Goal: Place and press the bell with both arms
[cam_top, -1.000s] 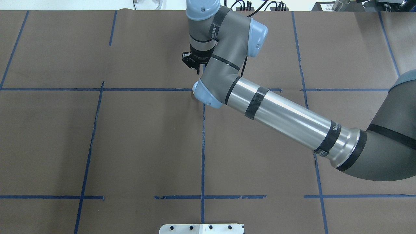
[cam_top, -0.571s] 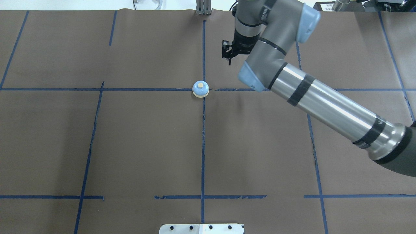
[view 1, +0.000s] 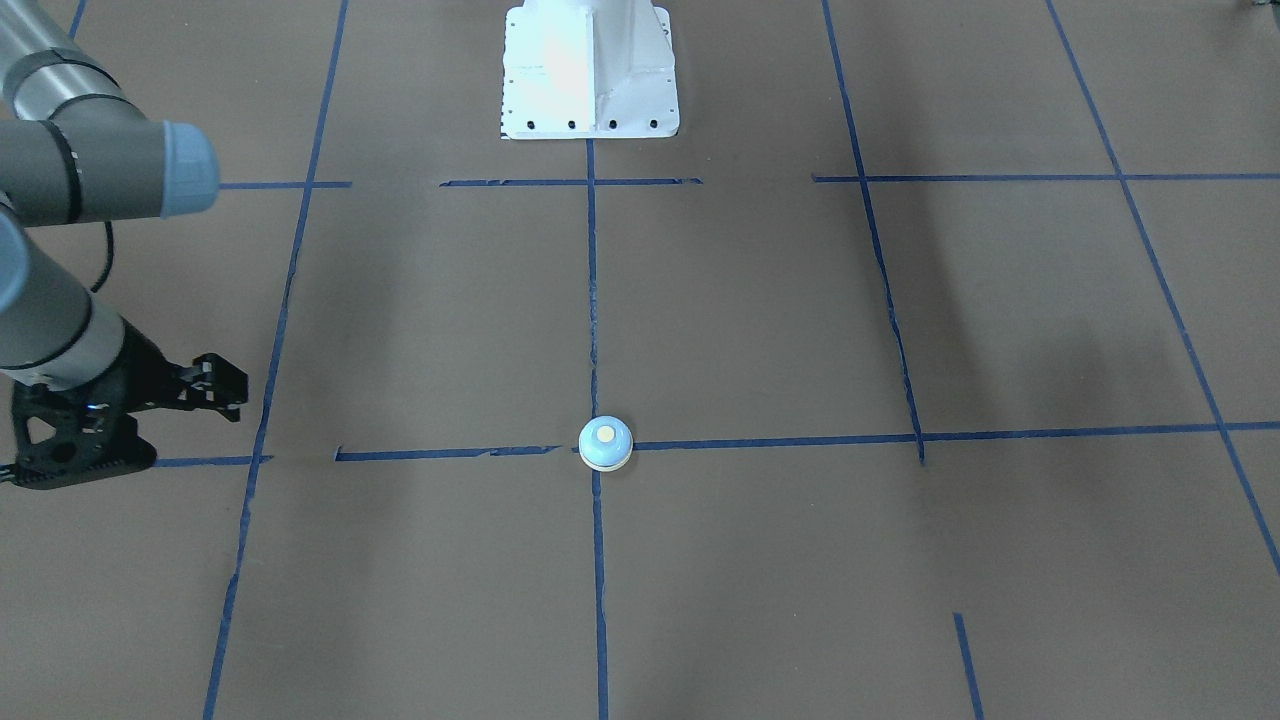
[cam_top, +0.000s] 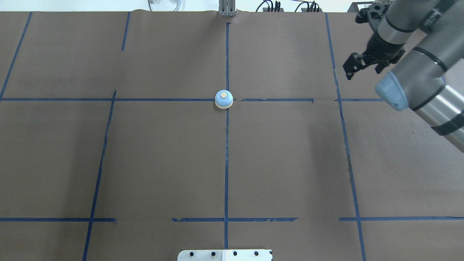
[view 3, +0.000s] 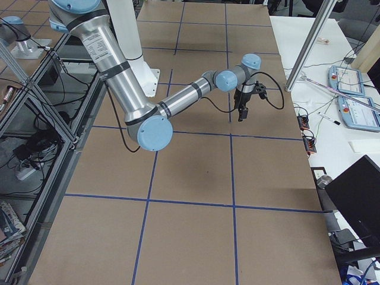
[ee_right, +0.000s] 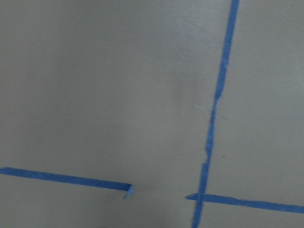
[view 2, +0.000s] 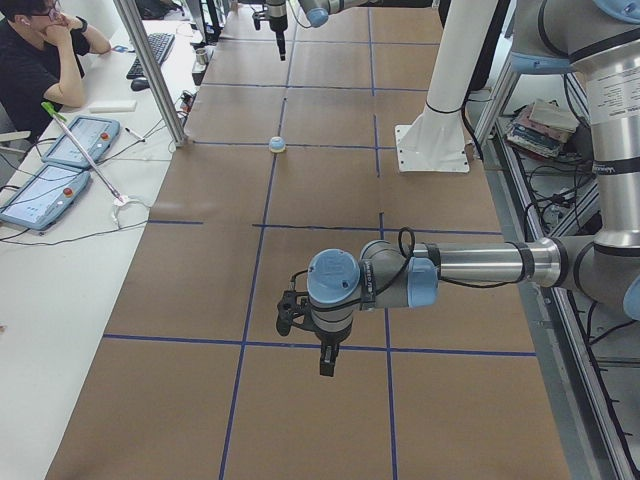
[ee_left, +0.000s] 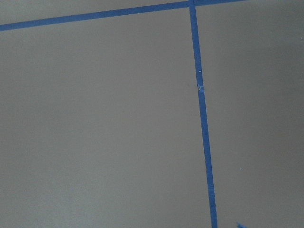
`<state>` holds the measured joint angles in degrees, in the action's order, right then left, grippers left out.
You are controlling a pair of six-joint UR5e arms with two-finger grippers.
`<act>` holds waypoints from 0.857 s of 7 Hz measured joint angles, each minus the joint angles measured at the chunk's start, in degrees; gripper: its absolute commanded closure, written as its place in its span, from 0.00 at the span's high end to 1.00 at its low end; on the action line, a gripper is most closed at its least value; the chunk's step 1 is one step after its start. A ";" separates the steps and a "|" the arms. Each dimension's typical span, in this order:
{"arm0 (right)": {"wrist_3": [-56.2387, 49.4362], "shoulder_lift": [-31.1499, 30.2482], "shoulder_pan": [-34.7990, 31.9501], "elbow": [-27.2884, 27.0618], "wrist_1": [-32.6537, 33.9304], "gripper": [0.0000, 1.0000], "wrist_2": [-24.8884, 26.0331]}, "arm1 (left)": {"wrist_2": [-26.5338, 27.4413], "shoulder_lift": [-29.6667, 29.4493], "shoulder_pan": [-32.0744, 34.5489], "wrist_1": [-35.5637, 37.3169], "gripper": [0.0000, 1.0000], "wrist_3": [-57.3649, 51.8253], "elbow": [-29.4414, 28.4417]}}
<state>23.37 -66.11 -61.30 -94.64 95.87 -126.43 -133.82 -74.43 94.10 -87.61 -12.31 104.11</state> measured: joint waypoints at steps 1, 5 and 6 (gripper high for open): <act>-5.13 -5.91 -2.79 -4.02 0.16 1.00 -1.78 | 0.08 -0.10 -0.06 0.20 1.00 0.10 0.08; -25.02 -24.72 -14.49 -11.67 0.04 1.00 -2.02 | 0.07 -0.16 -0.14 0.29 1.00 0.20 0.12; -26.63 -28.07 -16.54 -11.71 -0.14 1.00 -1.43 | 0.06 -0.05 -0.14 0.15 1.00 0.11 0.12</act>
<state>-3.26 -94.18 -77.84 -106.35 95.72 -127.86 -133.77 -74.48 93.96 -87.46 -12.20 104.22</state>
